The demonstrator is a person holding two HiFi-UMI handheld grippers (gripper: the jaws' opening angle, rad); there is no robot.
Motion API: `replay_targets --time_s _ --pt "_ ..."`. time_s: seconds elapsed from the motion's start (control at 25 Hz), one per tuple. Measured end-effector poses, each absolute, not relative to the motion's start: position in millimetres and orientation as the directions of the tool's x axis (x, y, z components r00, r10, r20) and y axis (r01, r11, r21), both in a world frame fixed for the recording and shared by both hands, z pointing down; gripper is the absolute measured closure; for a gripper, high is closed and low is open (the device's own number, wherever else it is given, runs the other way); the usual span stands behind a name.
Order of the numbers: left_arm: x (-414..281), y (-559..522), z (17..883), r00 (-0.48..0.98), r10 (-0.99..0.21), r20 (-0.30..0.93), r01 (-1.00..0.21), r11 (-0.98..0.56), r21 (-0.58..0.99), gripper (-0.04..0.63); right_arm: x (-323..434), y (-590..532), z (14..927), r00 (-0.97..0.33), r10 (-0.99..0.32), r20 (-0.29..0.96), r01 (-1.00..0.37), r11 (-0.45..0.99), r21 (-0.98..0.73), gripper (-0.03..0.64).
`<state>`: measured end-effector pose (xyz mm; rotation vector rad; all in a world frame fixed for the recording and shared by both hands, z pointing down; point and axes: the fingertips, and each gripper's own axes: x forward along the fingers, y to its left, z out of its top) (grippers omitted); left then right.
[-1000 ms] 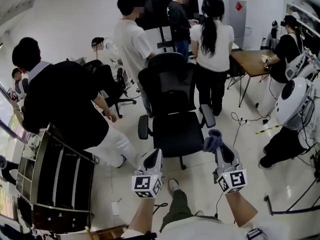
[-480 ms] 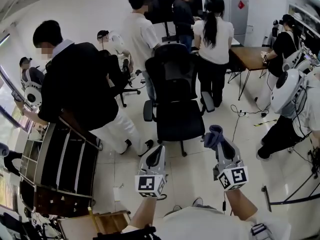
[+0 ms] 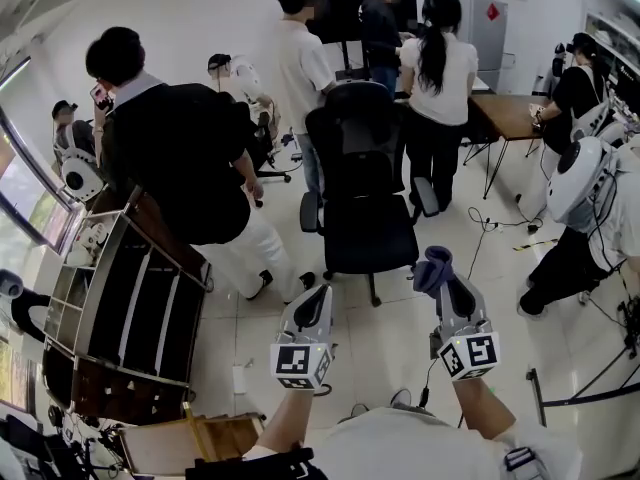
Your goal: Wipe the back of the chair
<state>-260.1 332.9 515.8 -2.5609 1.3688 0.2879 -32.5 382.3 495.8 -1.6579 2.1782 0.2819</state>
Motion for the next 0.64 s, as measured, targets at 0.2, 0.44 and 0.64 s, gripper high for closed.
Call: replay_targets --time_s 0.2,0.44,0.64 --pt "-264.1 340.8 521.5 0.559 -0.783 -0.273 -0.824 -0.561 -0.078 0.595 -32.8 395.7 496.9 -0.203 -0.888 -0.413 -0.965 0.254 -0.072 0.581" --pt "-268.9 337.2 520.7 0.570 -0.779 -0.261 -0.817 -0.571 -0.080 0.595 -39.1 393.2 495.8 -0.193 -0.896 -0.401 -0.966 0.245 -0.081 0.581" --pt "-261.9 332.1 516.9 0.577 -0.773 -0.264 -0.812 -0.576 -0.088 0.595 -35.4 386.7 493.2 -0.194 -0.894 -0.403 -0.966 0.245 -0.078 0.581"
